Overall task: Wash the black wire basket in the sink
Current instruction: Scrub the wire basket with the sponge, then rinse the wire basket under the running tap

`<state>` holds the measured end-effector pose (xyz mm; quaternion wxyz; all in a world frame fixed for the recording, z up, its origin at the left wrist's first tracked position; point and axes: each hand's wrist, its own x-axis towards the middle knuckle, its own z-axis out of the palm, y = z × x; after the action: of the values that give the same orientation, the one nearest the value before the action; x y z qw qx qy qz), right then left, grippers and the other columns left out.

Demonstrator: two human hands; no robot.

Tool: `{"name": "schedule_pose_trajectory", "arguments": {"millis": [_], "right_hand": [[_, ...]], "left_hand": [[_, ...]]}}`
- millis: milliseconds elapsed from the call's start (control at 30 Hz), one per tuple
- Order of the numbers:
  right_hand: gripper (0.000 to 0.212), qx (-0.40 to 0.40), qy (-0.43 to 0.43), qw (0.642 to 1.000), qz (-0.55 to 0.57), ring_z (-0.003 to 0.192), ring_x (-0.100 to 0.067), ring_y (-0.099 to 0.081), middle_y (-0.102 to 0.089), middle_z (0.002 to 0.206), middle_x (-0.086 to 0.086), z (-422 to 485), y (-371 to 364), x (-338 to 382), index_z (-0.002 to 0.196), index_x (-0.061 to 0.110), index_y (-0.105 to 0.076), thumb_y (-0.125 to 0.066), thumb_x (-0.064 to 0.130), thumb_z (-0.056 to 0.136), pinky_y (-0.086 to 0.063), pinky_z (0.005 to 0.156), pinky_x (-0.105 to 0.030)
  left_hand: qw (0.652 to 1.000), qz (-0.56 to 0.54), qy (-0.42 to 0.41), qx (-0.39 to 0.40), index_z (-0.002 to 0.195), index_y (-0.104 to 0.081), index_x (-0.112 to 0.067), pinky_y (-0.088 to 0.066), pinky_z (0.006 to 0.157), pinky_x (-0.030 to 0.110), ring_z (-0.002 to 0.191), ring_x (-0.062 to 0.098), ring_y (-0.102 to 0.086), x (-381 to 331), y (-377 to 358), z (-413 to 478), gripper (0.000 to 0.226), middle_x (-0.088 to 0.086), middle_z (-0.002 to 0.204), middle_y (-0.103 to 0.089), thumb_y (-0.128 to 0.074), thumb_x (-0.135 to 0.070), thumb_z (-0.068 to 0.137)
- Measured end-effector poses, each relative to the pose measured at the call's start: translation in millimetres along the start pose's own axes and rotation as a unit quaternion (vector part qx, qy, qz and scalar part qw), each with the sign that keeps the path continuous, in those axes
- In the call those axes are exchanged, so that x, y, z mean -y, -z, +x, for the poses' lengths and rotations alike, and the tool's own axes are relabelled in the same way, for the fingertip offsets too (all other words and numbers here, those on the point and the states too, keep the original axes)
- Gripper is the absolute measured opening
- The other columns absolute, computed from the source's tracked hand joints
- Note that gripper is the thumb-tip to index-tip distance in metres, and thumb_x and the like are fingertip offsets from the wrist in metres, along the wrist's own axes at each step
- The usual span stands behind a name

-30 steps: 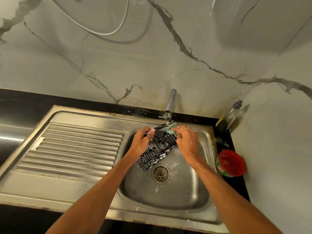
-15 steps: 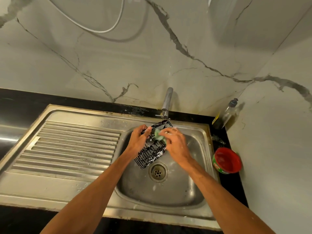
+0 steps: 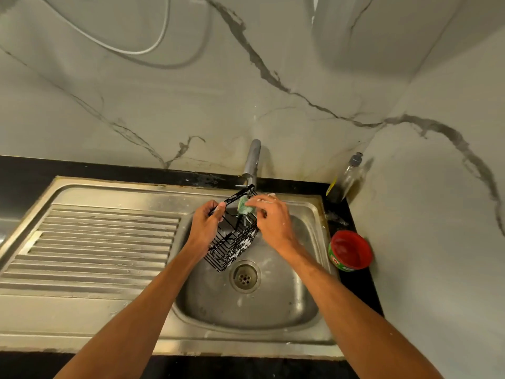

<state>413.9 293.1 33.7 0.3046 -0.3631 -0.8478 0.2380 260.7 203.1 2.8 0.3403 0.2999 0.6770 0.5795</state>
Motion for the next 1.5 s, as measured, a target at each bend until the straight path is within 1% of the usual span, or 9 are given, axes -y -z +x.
{"name": "schedule_pose_trajectory", "arguments": {"millis": [100, 267, 533, 700, 933, 1067, 1167, 1333, 1500], "right_hand": [[0.033, -0.110, -0.106, 0.985, 0.076, 0.095, -0.009, -0.067, -0.075, 0.104, 0.000, -13, 21, -22, 0.103, 0.015, -0.077, -0.071, -0.008, 0.080, -0.054, 0.090, -0.025], [0.030, -0.123, -0.233, 0.963, 0.056, 0.086, -0.011, -0.068, -0.075, 0.097, 0.000, -49, 69, -72, 0.102, 0.011, -0.077, -0.069, -0.008, 0.080, -0.046, 0.075, -0.005], [0.032, -0.155, -0.360, 0.918, -0.054, 0.100, -0.037, -0.066, -0.073, 0.106, -0.018, -90, 106, -131, 0.104, 0.007, -0.077, -0.066, -0.004, 0.076, -0.055, 0.089, -0.041], [0.033, -0.142, -0.377, 0.914, -0.046, 0.105, -0.037, -0.065, -0.070, 0.113, -0.018, -102, 110, -149, 0.108, 0.006, -0.075, -0.065, -0.005, 0.079, -0.056, 0.091, -0.044], [0.039, -0.115, -0.363, 0.924, -0.032, 0.110, -0.033, -0.064, -0.068, 0.119, -0.014, -106, 117, -152, 0.115, 0.010, -0.073, -0.066, -0.004, 0.079, -0.056, 0.093, -0.043], [0.038, -0.083, -0.351, 0.932, -0.037, 0.115, -0.032, -0.061, -0.066, 0.124, -0.012, -107, 120, -148, 0.119, 0.011, -0.071, -0.072, 0.002, 0.082, -0.052, 0.099, -0.042], [0.037, -0.089, -0.334, 0.937, -0.041, 0.114, -0.030, -0.062, -0.067, 0.121, -0.010, -109, 121, -141, 0.115, 0.013, -0.072, -0.073, 0.000, 0.080, -0.053, 0.097, -0.042], [0.027, -0.135, -0.215, 0.966, -0.052, 0.099, -0.017, -0.069, -0.074, 0.110, -0.002, -87, 109, -101, 0.110, 0.015, -0.075, -0.068, 0.003, 0.086, -0.051, 0.088, -0.025], [0.036, -0.040, -0.076, 0.996, 0.011, 0.130, -0.011, -0.051, -0.059, 0.139, 0.004, -36, 66, -48, 0.137, 0.023, -0.057, -0.048, 0.029, 0.103, -0.042, 0.111, -0.036]], "left_hand": [[1.000, -0.012, 0.001, 0.002, 0.079, -0.056, -0.016, -0.041, 0.076, 0.032, 0.077, 0.017, -0.048, 0, -1, -4, 0.027, 0.006, 0.078, -0.054, -0.056, -0.028, 0.103], [1.000, -0.022, 0.014, -0.001, 0.078, -0.057, -0.017, -0.040, 0.078, 0.034, 0.079, 0.018, -0.048, -1, -8, -11, 0.026, 0.007, 0.080, -0.055, -0.056, -0.026, 0.103], [0.999, -0.038, 0.021, 0.001, 0.079, -0.059, -0.017, -0.040, 0.079, 0.035, 0.076, 0.015, -0.048, 1, -27, -17, 0.024, -0.001, 0.074, -0.055, -0.059, -0.026, 0.101], [0.999, -0.048, 0.025, 0.008, 0.083, -0.060, -0.013, -0.041, 0.079, 0.033, 0.076, 0.015, -0.048, -10, -45, -22, 0.021, 0.001, 0.075, -0.055, -0.058, -0.022, 0.102], [0.999, -0.027, 0.005, 0.023, 0.082, -0.059, -0.010, -0.042, 0.076, 0.037, 0.072, 0.019, -0.044, -15, -80, -27, 0.025, 0.001, 0.070, -0.051, -0.058, -0.023, 0.103], [0.999, -0.028, 0.002, 0.031, 0.076, -0.056, -0.014, -0.039, 0.073, 0.030, 0.068, 0.011, -0.043, -17, -97, -31, 0.029, -0.004, 0.066, -0.048, -0.056, -0.022, 0.103], [0.998, -0.037, -0.001, 0.044, 0.078, -0.055, -0.011, -0.037, 0.075, 0.033, 0.069, 0.013, -0.041, -18, -101, -34, 0.028, -0.003, 0.066, -0.047, -0.056, -0.022, 0.103], [0.998, -0.044, 0.000, 0.046, 0.081, -0.058, -0.007, -0.039, 0.076, 0.039, 0.070, 0.018, -0.043, -18, -88, -33, 0.025, 0.001, 0.068, -0.049, -0.058, -0.020, 0.102], [0.999, -0.044, 0.001, 0.020, 0.073, -0.059, -0.012, -0.038, 0.069, 0.030, 0.068, 0.017, -0.042, -21, -63, -26, 0.027, 0.006, 0.068, -0.050, -0.064, -0.021, 0.099]]}}
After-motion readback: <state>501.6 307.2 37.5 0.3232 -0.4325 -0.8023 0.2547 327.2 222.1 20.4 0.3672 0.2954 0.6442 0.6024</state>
